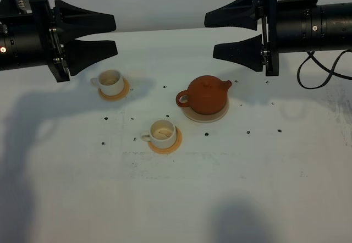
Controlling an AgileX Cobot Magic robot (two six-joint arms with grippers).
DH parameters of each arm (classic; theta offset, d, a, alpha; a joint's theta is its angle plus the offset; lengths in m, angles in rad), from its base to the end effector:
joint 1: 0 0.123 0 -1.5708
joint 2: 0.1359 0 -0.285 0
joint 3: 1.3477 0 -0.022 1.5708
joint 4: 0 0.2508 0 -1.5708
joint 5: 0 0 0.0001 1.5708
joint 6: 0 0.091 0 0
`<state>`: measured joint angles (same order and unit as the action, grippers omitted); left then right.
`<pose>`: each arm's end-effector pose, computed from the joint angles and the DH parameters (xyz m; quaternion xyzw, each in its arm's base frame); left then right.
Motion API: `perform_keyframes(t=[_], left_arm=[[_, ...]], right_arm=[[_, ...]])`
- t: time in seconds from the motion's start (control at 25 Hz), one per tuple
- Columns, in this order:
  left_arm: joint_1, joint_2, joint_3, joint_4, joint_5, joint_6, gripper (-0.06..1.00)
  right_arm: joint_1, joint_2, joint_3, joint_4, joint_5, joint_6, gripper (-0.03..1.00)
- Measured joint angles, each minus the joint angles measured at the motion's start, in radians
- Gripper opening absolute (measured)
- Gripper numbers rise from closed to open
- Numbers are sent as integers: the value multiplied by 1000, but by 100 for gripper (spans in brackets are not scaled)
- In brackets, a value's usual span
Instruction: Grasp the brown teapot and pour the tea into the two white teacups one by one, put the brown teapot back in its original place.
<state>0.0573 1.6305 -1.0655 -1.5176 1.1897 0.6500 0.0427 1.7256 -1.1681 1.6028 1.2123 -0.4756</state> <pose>0.3204 -0.0661 0.2873 -0.0623 0.7769 -0.5990 0.1837 0.3409 0.0998 0.2900 0.1016 0.7455 0.6505 0.1033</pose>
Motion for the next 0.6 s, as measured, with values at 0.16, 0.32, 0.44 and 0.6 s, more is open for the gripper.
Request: perform_keyframes(t=[0.16, 0.32, 0.44, 0.6], left_arm=[[0, 0, 0, 0, 0, 0, 52], [0, 0, 0, 0, 0, 8, 52], [0, 0, 0, -7, 0, 45, 52], [0, -12, 0, -46, -4, 143, 52]], right_arm=[[0, 0, 0, 0, 0, -5, 57], [0, 0, 0, 0, 0, -5, 57], [0, 0, 0, 0, 0, -21, 57], [0, 0, 0, 3, 0, -78, 57]])
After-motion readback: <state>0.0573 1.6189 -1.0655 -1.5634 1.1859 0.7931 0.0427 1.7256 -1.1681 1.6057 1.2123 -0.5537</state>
